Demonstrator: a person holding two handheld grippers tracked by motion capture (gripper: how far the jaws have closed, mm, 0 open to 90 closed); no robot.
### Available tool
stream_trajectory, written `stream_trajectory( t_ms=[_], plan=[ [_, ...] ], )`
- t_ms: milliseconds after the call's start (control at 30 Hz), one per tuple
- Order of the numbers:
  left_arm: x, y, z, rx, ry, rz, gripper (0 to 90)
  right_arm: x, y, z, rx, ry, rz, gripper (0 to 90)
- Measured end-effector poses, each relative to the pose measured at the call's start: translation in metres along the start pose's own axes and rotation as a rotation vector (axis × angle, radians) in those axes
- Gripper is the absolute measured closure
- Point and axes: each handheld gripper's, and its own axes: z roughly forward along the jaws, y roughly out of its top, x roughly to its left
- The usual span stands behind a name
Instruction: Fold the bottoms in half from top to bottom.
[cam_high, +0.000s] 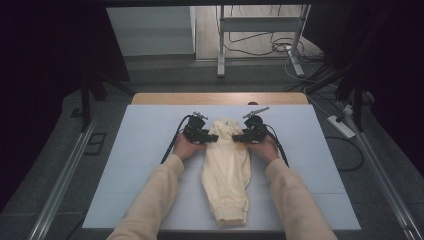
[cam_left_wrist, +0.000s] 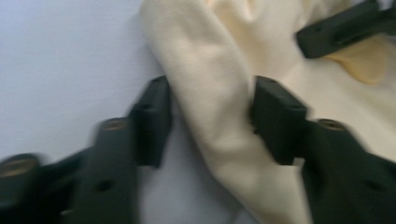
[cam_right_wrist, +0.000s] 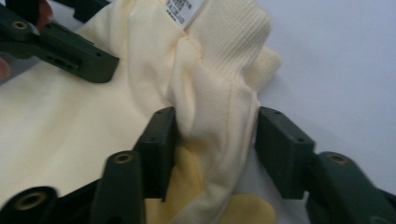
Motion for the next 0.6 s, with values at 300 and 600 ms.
stream_trajectory(
  t_ms=[300, 600],
  plan=[
    [-0.008, 0.0, 0.001, 0.011, -0.009, 0.064, 79.2, 0.0, 0.0, 0.0, 0.014, 0.075, -0.001, 71.8],
    [-0.014, 0.004, -0.011, -0.009, 0.001, 0.09, 80.9, 0.007, 0.005, -0.01, -0.005, 0.062, -0.048, 75.0]
  ],
)
